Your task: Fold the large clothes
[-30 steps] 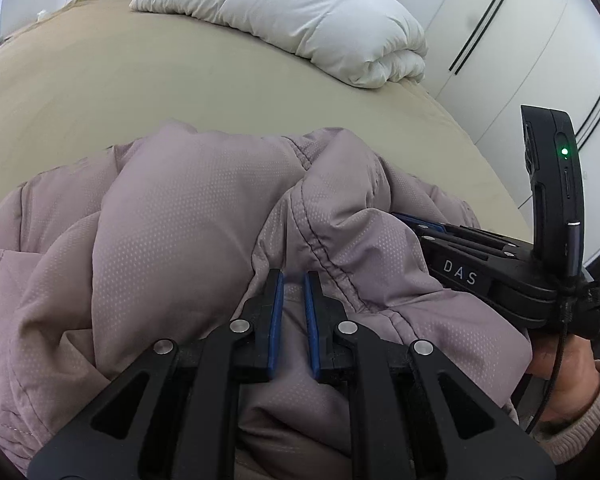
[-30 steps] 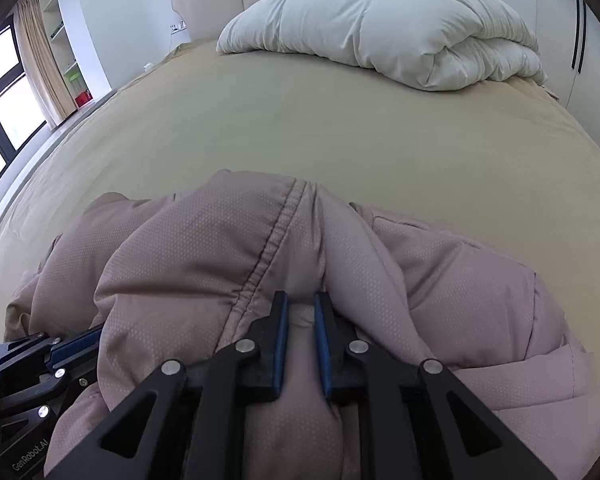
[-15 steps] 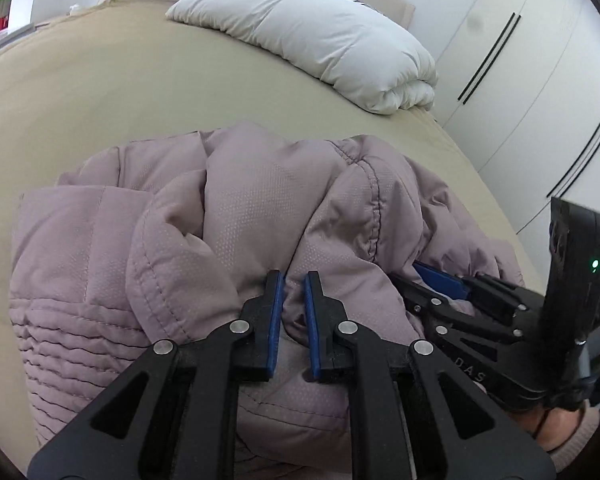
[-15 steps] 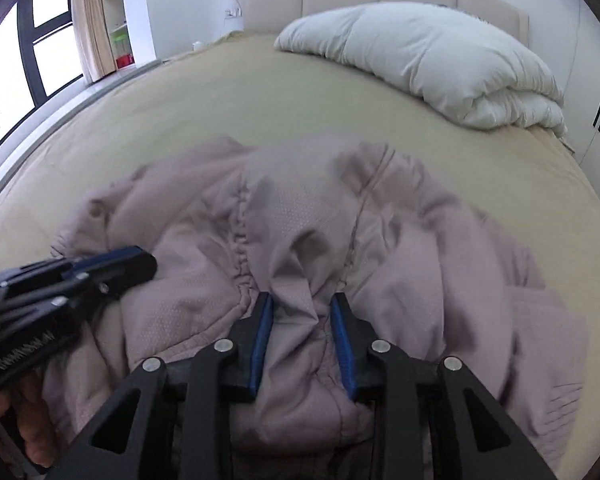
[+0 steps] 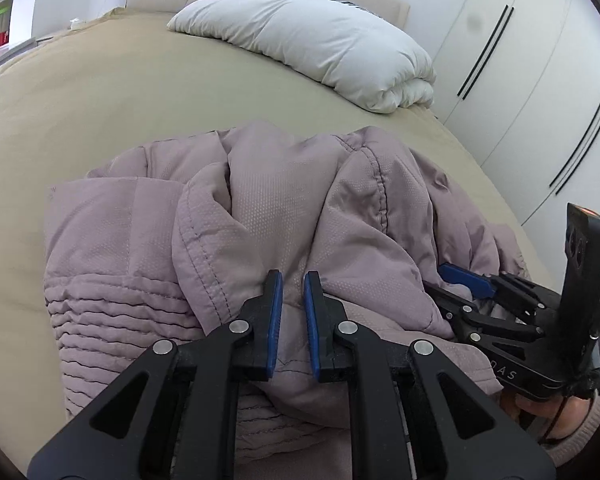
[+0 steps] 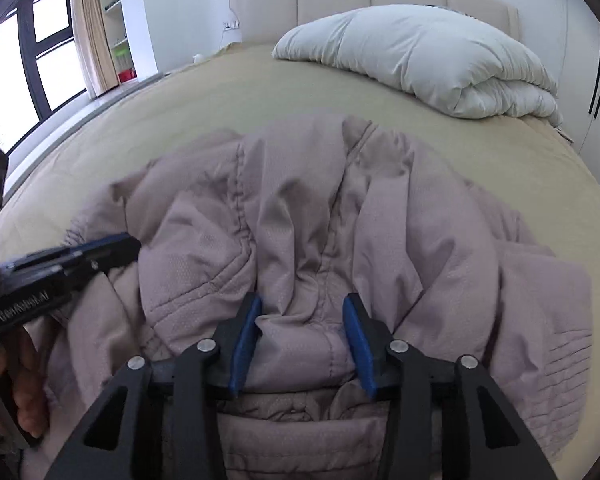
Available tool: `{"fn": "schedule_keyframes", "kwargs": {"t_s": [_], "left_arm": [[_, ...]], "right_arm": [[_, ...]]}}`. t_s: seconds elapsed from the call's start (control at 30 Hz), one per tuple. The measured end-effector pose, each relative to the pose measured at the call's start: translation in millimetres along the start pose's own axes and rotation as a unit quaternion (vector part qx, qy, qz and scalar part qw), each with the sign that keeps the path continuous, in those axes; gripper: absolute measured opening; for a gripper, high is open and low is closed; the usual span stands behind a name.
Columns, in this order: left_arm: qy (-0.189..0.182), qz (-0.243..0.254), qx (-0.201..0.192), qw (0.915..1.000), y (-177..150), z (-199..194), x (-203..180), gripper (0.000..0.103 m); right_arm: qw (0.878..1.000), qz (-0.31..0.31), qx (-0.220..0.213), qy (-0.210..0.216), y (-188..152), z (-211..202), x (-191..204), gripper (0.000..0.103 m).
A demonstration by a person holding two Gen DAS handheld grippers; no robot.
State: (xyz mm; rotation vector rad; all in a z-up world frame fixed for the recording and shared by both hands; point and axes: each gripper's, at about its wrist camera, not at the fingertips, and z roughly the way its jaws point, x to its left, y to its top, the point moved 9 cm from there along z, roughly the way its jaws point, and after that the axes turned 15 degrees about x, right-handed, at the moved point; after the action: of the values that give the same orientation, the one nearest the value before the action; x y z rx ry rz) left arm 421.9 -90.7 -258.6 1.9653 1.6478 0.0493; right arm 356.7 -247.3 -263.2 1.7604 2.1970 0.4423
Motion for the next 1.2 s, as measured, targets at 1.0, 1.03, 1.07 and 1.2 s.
{"fn": "schedule_keyframes", "kwargs": {"t_s": [1.0,1.03,1.07,1.2], "left_arm": [[-0.03,-0.085,0.072,0.9933,-337.5,-200.6,67.0,0.088],[-0.034,-0.082,0.081,0.9928,-344.3,-201.5,66.9,0.088],[-0.036,-0.084,0.09,0.9917,-354.3,-202.0,68.0,0.088],[-0.052,-0.091,0.123,0.9869,-387.4,-198.7,65.7,0.088]], "right_arm": [[0.973,0.223,-0.011,0.067,-330.1,-200.2,-79.4,0.09],[0.971,0.227,-0.006,0.078,-340.6,-200.4,-81.1,0.09],[0.969,0.232,0.001,0.085,-350.6,-199.7,-83.1,0.09],[0.963,0.252,0.03,0.094,-390.1,-195.8,-92.8,0.09]]}}
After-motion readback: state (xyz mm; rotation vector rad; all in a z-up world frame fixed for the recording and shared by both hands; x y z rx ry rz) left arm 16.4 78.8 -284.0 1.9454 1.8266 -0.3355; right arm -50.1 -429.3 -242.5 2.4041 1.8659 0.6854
